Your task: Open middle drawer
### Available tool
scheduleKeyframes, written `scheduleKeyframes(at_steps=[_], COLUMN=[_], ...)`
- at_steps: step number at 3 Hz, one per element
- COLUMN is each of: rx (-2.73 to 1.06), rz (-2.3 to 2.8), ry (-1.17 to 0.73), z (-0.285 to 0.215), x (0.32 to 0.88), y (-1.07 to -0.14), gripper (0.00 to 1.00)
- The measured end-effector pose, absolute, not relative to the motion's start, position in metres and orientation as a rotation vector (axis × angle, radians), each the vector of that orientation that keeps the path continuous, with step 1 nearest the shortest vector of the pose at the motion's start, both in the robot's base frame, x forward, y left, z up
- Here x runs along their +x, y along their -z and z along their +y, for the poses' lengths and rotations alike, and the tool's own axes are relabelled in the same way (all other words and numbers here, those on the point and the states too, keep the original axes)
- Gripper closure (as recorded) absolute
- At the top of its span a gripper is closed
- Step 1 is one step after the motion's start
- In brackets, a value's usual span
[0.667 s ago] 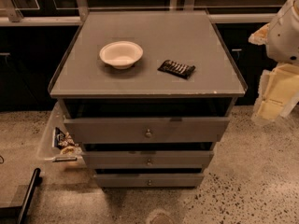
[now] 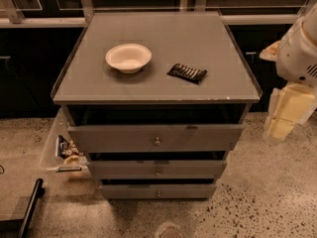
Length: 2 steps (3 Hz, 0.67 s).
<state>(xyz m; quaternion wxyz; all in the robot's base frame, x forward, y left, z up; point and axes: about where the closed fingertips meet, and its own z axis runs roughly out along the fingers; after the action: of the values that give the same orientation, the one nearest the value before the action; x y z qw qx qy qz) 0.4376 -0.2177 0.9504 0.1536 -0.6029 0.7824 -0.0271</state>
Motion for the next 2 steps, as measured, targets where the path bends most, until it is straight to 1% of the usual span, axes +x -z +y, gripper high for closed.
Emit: scheduleKeyframes(at_steps=[1, 2], rx=[-1.750, -1.750], rz=[2.268, 2.268], ry=[0.015, 0.015], z=[-0.2210, -0.2210], x=[0.4305, 0.4305], y=[-0.8883, -0.8884], gripper=[0.00, 0.00])
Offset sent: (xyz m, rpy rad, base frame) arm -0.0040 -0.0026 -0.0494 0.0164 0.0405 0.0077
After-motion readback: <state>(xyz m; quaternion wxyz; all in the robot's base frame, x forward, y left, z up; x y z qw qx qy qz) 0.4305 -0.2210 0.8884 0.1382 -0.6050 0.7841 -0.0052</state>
